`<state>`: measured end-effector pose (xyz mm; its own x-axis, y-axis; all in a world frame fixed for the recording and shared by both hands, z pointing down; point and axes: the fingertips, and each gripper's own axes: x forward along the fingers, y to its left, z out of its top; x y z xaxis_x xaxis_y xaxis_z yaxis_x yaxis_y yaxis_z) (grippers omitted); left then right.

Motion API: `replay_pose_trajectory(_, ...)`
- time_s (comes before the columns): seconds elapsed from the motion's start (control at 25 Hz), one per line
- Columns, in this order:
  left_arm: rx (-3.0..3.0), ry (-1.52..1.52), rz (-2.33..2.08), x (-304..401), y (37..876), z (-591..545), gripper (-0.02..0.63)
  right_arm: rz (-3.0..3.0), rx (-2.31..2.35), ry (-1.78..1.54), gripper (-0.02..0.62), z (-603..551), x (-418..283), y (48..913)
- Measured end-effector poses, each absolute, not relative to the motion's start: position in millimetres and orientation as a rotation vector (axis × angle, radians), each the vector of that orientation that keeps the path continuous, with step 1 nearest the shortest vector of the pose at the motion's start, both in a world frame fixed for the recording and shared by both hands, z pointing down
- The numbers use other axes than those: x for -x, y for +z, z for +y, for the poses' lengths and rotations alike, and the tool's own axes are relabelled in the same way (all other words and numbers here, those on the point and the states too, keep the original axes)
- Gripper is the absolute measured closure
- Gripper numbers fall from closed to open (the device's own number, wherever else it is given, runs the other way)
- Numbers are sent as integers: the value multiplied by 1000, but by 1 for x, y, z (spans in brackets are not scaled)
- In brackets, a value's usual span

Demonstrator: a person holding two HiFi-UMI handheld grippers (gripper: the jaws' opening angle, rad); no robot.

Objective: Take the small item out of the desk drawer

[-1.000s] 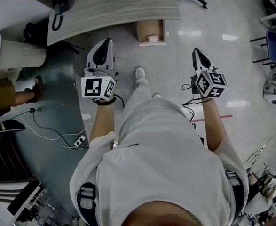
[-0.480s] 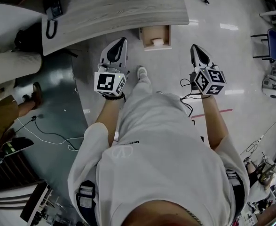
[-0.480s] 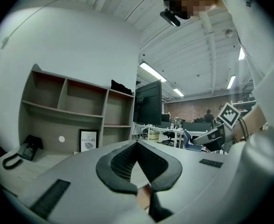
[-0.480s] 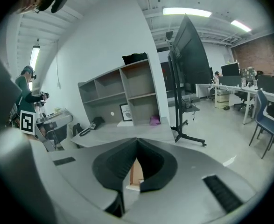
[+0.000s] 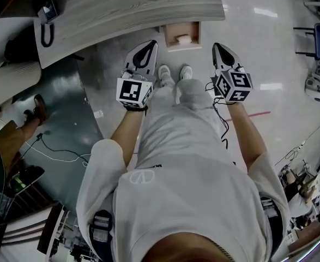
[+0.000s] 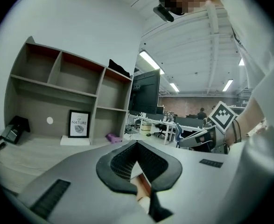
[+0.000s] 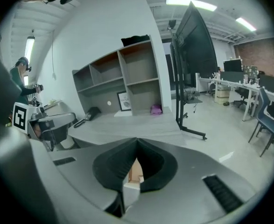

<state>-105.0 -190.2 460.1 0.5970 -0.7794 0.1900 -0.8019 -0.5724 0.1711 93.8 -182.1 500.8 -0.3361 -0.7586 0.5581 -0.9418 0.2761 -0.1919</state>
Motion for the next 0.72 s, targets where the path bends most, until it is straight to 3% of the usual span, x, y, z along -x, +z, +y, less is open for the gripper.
replay_pose_trajectory(0.52, -2388, 293, -1319, 70, 607, -216, 607, -2117, -1375, 912, 591, -211, -79, 655)
replay_pose_trajectory(0.6, -2358, 295, -1321, 69, 627, -218, 607, -2106, -1357, 957, 546, -211, -76, 678)
replay_pose_trajectory(0.68, -2335, 289, -1325, 69, 644, -220, 607, -2096, -1326, 991, 545, -210, -70, 701)
replay_pose_trajectory(0.72, -2327, 286, -1325, 70, 652, -221, 607, -2091, -1307, 1007, 476, -209, -67, 713)
